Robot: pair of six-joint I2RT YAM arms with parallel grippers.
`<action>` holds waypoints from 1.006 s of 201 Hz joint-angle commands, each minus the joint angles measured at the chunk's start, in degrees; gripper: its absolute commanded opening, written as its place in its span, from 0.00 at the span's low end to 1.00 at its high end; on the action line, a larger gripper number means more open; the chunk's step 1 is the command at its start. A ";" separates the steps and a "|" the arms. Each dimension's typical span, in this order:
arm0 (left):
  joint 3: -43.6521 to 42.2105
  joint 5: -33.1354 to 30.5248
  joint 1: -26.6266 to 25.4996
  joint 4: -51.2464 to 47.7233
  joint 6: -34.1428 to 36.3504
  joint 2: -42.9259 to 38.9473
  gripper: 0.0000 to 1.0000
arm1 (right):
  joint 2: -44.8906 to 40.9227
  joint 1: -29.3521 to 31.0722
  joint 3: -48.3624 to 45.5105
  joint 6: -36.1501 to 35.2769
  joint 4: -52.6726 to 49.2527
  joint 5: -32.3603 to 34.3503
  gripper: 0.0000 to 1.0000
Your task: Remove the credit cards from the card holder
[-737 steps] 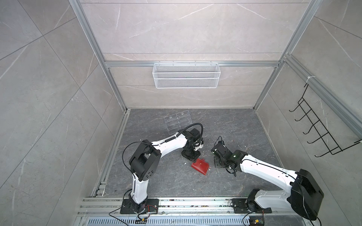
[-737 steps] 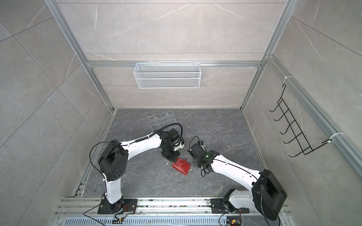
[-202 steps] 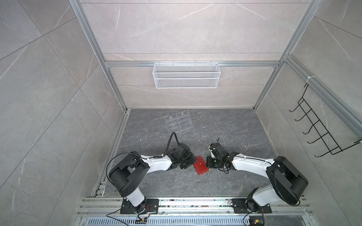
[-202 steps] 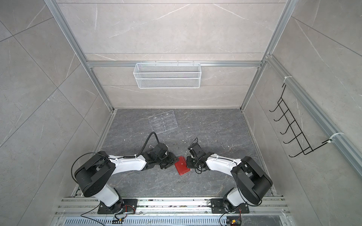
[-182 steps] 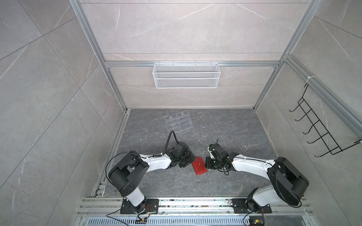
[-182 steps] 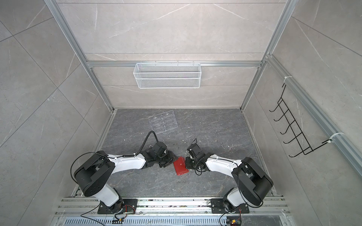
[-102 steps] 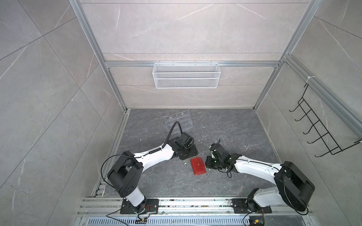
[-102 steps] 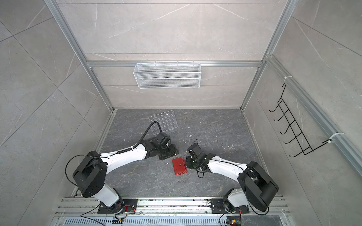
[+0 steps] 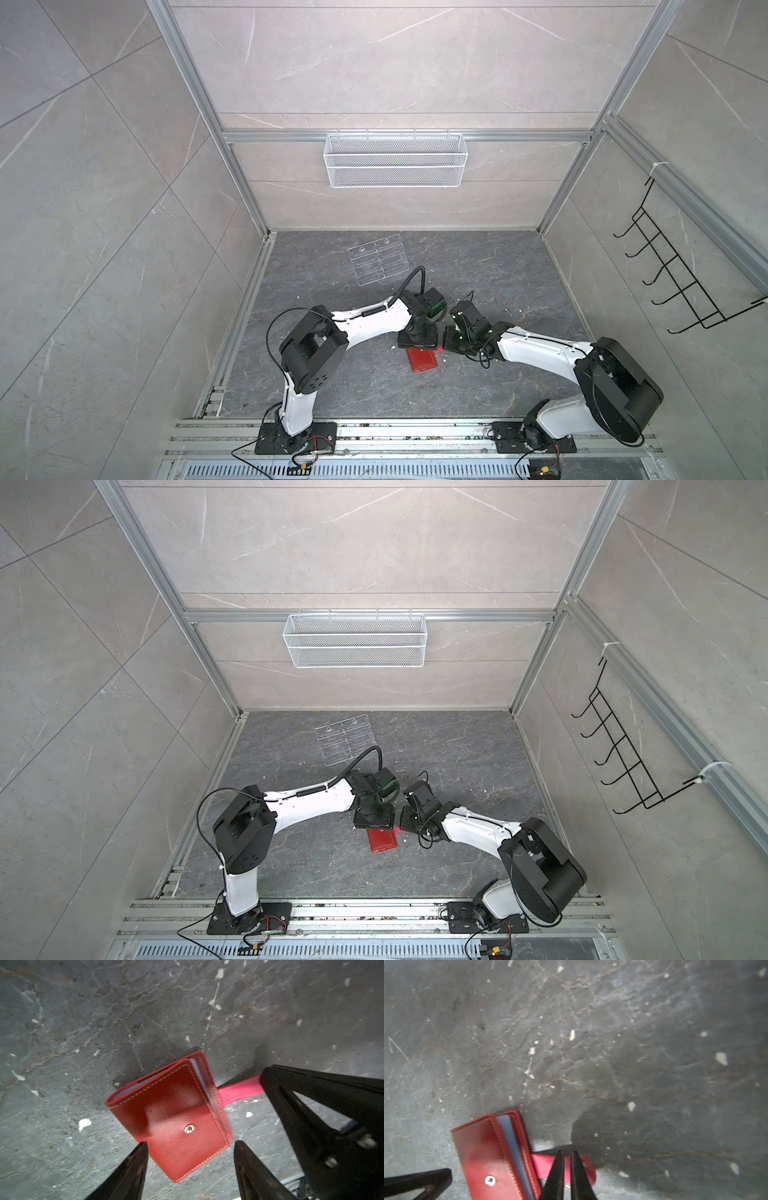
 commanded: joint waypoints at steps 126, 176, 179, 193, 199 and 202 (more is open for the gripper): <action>12.69 -5.96 -1.27 -15.05 3.42 11.22 0.78 | 0.97 -0.03 -4.02 1.68 4.91 0.11 0.11; 11.27 -6.35 -1.57 -15.58 3.35 12.62 0.73 | 0.19 -0.09 -4.91 2.10 5.45 0.00 0.11; 11.05 -6.34 -1.60 -15.49 3.32 12.57 0.72 | 0.25 -0.10 -4.93 2.17 5.49 0.07 0.11; 10.28 -6.11 -1.58 -15.15 3.12 12.28 0.66 | -0.01 -0.13 -5.21 2.26 5.63 0.17 0.11; 10.08 -6.12 -1.63 -15.05 3.12 12.03 0.62 | -0.01 -0.18 -5.27 2.31 5.71 0.17 0.11; 9.98 -6.10 -1.61 -14.92 3.18 11.82 0.60 | -0.01 -0.13 -5.23 2.33 5.71 0.17 0.11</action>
